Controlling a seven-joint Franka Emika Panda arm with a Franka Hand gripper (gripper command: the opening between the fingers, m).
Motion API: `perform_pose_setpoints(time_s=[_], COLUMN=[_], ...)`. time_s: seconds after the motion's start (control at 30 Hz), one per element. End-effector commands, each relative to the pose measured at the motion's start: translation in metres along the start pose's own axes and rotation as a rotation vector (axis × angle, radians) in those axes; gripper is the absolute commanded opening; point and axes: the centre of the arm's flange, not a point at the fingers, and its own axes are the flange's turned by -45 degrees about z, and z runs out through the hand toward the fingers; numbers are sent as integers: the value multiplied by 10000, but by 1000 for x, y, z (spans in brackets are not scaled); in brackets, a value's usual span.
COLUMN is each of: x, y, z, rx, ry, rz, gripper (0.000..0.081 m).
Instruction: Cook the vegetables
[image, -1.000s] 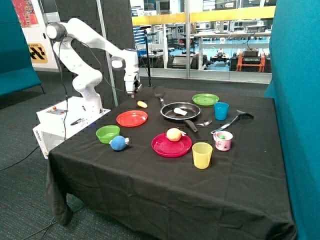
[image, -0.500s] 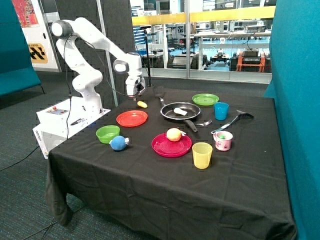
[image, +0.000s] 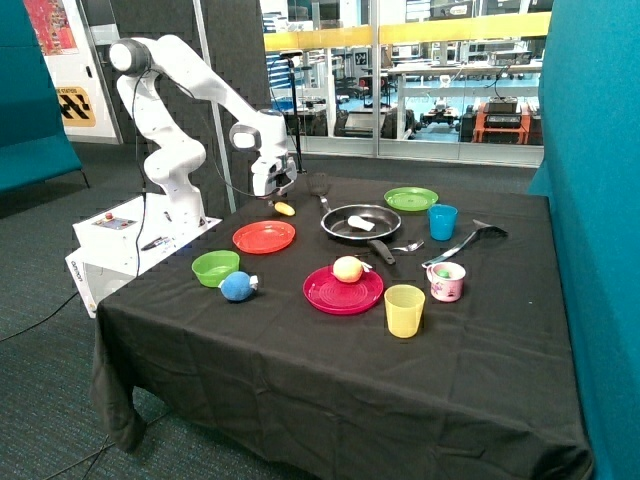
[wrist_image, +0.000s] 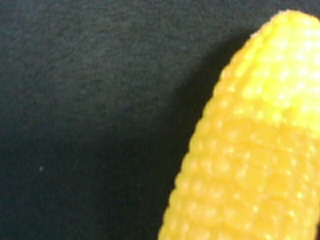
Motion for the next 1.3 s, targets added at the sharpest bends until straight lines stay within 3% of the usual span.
perform_pose_setpoints(time_s=[0.0, 0.9, 1.1, 1.27], x=[5, 10, 12, 14], y=[-2, -10, -16, -14], z=[10, 28, 31, 31], rx=[-13, -13, -13, -13], ry=[23, 23, 23, 23], rz=[460, 347, 276, 227], gripper=[649, 615, 528, 507])
